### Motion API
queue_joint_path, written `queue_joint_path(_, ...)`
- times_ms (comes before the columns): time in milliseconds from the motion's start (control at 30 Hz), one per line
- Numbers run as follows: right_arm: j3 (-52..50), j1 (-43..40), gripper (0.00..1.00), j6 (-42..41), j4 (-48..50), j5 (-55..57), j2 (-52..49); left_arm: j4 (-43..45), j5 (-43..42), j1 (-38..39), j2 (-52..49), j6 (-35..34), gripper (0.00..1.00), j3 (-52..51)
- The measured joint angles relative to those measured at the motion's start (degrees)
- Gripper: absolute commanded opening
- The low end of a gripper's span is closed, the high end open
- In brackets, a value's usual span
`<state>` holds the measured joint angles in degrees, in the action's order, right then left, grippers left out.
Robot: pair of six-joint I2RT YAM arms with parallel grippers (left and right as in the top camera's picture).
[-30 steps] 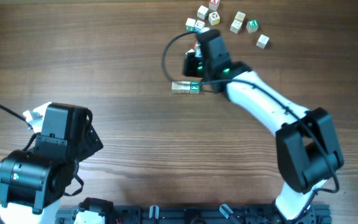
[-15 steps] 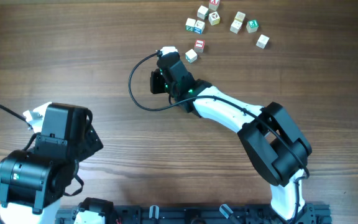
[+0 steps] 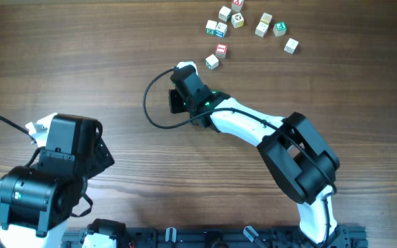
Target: Form a horizontal line
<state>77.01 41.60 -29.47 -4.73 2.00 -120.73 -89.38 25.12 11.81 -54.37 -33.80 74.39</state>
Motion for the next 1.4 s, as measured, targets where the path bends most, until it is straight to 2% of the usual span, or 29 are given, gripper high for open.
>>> queue_joint_path(1400, 0.0, 0.0, 0.05, 0.2, -3.6, 6.0, -0.9, 0.0, 0.0, 0.0, 0.0, 0.0, 1.0, 0.0)
